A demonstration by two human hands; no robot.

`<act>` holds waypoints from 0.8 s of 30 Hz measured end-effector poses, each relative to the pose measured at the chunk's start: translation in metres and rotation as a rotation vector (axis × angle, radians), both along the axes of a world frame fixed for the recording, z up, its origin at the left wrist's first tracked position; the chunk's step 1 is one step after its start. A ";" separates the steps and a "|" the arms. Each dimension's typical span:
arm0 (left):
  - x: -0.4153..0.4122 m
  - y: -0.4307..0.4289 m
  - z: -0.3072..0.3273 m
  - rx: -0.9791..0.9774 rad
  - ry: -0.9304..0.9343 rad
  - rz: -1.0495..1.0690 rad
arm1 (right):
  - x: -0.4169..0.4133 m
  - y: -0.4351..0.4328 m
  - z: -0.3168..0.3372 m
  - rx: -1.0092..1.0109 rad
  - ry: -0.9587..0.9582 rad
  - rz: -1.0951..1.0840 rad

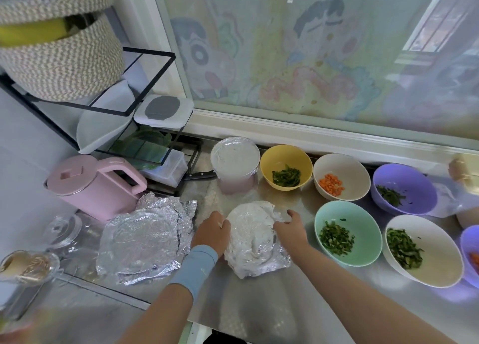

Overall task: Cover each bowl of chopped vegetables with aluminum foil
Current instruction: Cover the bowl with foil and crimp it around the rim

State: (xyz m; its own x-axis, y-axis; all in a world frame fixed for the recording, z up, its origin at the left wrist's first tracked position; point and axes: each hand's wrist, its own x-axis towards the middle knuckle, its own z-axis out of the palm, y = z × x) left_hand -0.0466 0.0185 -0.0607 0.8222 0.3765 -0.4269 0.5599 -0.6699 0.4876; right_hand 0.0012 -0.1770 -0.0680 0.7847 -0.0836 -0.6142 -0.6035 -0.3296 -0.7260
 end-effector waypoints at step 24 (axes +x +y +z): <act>0.042 -0.018 -0.032 0.012 -0.188 -0.350 | -0.007 0.037 -0.027 -0.546 -0.636 0.467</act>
